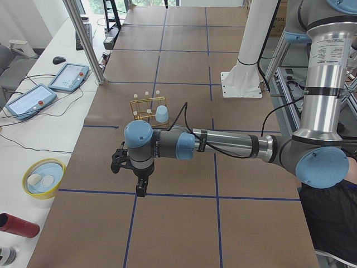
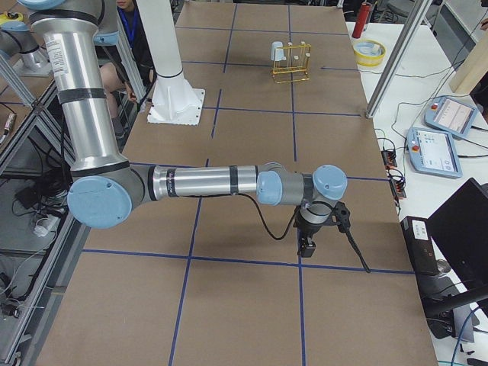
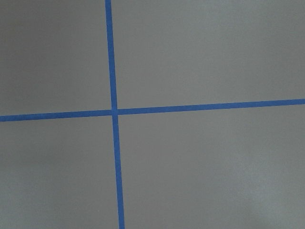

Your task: Hang cup on cup holder

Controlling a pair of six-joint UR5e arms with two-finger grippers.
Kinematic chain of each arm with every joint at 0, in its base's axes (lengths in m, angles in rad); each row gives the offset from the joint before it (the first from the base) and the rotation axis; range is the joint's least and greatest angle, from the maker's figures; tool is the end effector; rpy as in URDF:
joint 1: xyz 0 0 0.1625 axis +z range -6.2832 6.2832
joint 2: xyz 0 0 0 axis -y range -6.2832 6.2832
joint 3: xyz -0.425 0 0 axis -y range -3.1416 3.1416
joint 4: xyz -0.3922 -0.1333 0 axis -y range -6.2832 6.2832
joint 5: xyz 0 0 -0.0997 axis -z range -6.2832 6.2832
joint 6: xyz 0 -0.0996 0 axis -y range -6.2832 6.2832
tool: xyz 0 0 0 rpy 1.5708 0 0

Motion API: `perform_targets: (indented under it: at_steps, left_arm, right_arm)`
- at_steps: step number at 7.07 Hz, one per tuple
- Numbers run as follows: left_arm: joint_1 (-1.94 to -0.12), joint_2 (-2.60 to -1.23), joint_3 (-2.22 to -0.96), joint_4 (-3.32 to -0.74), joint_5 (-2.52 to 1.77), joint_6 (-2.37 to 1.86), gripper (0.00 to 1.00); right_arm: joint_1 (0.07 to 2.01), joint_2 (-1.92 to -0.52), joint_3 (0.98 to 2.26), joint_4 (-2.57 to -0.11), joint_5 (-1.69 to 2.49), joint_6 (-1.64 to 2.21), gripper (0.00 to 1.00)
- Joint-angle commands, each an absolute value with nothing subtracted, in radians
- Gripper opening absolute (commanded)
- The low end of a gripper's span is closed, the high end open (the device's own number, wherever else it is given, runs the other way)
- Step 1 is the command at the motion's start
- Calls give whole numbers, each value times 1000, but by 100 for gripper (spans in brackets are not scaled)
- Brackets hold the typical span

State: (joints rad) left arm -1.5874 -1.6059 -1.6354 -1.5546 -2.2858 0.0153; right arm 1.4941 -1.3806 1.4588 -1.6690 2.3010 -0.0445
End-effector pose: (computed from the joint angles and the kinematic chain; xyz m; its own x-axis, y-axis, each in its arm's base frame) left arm -0.0765 -0.5096 0.6148 0.7561 0.0574 -0.6520 0.0050 0.9956 0.0934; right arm 0.0230 -0.5730 0.6254 0.7397 -0.0881 0.6671 0.1096 0.9939 0.0097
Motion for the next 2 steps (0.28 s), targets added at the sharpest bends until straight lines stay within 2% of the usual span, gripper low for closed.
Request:
perform_targets:
  at_steps: [1,2]
  left_arm:
    - [-1588,-1606,-1637,-1554,-2286,15,100]
    - [-1588,-1606,-1638,-1555,-2286,15,100]
  right_arm:
    - [1494,-1381,1459,-1669,2301,-44,100]
    - [1494,-1381,1459,-1669,2301,-44,100]
